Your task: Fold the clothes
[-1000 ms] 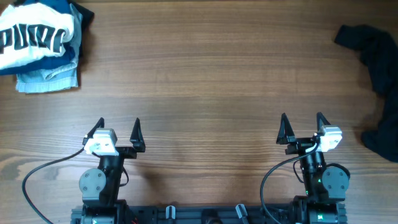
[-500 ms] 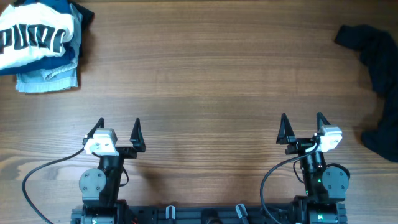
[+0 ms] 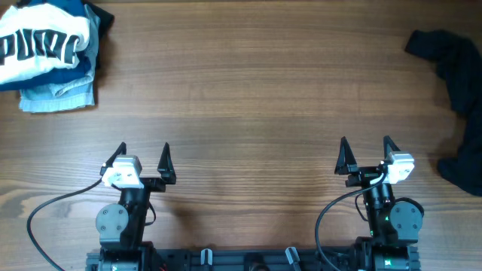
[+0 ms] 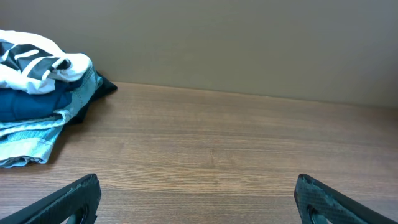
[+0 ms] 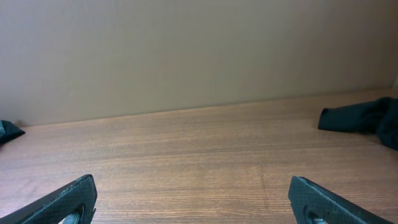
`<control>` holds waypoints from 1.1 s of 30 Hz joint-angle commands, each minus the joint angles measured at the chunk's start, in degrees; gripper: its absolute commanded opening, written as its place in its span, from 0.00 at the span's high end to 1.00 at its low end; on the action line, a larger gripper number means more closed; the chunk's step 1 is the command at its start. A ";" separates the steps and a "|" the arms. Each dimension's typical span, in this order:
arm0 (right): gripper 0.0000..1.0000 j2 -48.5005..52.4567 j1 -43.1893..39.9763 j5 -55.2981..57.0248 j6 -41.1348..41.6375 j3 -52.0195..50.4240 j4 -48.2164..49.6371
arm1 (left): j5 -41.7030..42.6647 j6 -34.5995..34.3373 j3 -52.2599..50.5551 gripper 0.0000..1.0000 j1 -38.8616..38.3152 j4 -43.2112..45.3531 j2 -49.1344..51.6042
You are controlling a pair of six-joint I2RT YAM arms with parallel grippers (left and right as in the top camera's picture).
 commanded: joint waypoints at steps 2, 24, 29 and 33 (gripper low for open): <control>0.00 0.22 0.24 0.79 0.74 -0.15 0.13 | -0.72 -0.79 -0.26 0.00 -0.26 -0.31 -0.42; 0.00 0.87 0.24 0.57 9.16 -0.15 0.52 | 19.37 -3.13 -0.26 0.00 -0.26 1.46 -0.42; 0.00 0.96 0.24 1.03 8.37 0.28 5.33 | 14.21 -11.98 -0.24 0.00 -0.26 1.68 0.79; 0.00 4.76 0.22 1.42 6.10 4.68 5.66 | 14.21 -11.98 1.77 0.00 -0.26 2.03 4.96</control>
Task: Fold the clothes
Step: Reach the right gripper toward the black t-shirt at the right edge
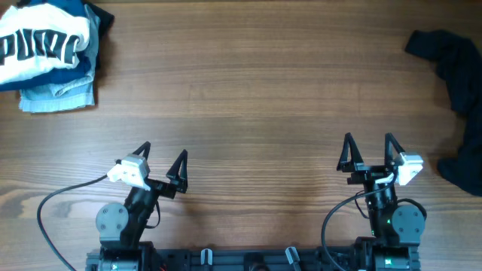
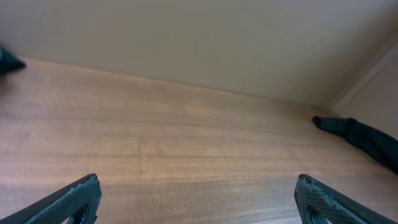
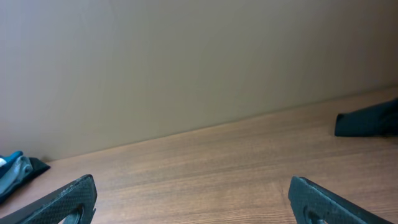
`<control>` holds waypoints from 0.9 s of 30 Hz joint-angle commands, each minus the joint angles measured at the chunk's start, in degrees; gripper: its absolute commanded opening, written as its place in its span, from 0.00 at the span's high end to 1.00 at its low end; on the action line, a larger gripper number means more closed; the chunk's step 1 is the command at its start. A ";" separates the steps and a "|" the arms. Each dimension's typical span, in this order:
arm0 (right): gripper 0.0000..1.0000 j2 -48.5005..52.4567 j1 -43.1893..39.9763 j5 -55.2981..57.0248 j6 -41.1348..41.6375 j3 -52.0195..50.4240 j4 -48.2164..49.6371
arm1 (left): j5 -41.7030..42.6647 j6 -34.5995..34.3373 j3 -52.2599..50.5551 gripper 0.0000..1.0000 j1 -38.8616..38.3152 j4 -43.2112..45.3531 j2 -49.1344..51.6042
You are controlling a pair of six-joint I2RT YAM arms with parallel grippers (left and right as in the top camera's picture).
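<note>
A crumpled dark garment lies at the table's right edge; its tip shows in the left wrist view and the right wrist view. A stack of folded clothes, white printed shirt on top over blue pieces, sits at the far left corner. My left gripper stands open near the front edge, turned toward the right. My right gripper is open near the front right. Both hold nothing.
The wooden table runs to a plain wall at the back. A corner of the folded stack shows at the left of the right wrist view. Arm bases and cables sit along the front edge.
My left gripper has swung to the right, so its camera now sees the dark garment instead of the folded stack. My right gripper has turned slightly left. Both stay open.
</note>
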 commanded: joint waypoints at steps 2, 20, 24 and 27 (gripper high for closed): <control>0.00 6.80 0.22 1.38 -1.99 7.23 0.42 | -1.22 -2.21 4.11 0.00 -0.26 0.31 6.73; 0.00 77.40 -0.02 -2.08 -12.24 82.47 -42.53 | -2.51 4.74 76.00 0.00 -0.26 -43.85 75.65; 0.00 89.53 -0.37 -1.86 -17.09 93.31 -48.68 | -2.23 4.70 85.83 0.00 -0.26 -48.22 85.09; 0.00 93.66 -0.61 -1.62 -21.92 93.22 -45.00 | -0.79 4.50 85.83 0.00 -0.26 -46.31 87.65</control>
